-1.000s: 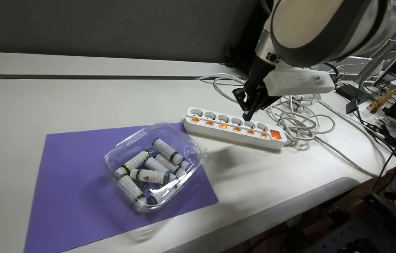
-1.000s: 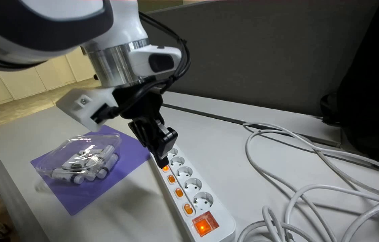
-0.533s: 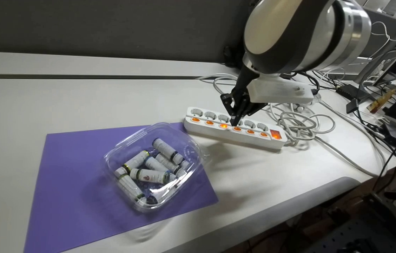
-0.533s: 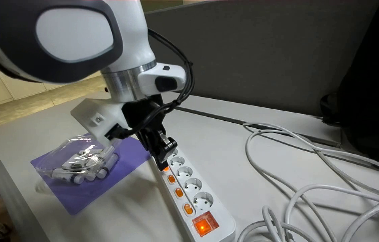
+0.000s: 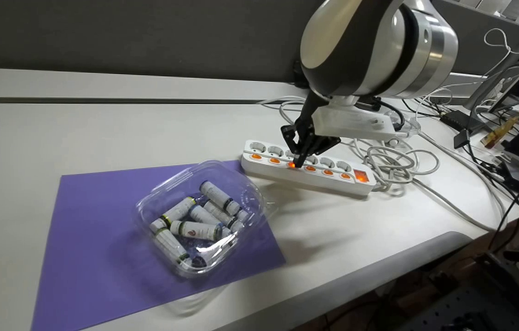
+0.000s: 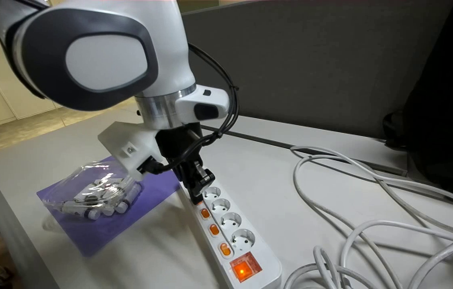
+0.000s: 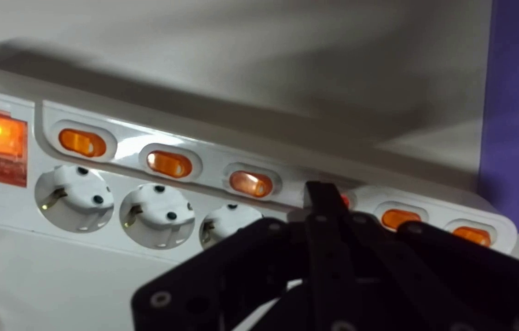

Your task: Turn off the third switch from the left on the extension cord

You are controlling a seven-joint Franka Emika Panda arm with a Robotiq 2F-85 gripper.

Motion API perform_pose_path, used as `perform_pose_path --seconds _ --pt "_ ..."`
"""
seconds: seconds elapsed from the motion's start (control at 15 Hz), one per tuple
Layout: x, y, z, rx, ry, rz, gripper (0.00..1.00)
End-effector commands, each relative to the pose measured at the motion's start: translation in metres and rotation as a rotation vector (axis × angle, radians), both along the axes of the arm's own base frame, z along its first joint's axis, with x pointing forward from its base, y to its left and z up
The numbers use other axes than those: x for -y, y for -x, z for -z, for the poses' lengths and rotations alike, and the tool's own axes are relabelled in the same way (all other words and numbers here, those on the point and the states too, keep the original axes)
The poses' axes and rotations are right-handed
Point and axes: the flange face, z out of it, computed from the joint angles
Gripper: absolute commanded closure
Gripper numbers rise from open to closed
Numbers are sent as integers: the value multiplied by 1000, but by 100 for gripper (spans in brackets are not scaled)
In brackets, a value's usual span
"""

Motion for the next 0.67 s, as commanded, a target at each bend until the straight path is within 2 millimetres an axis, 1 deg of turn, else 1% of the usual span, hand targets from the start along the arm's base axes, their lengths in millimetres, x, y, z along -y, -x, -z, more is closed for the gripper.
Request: perform_pose_path --seconds 0.0,0.27,0.6 --pt "2 -7 4 -5 -15 12 100" --pt "4 -5 9 -25 -12 17 100" --pt "10 -2 24 -82 -23 35 100"
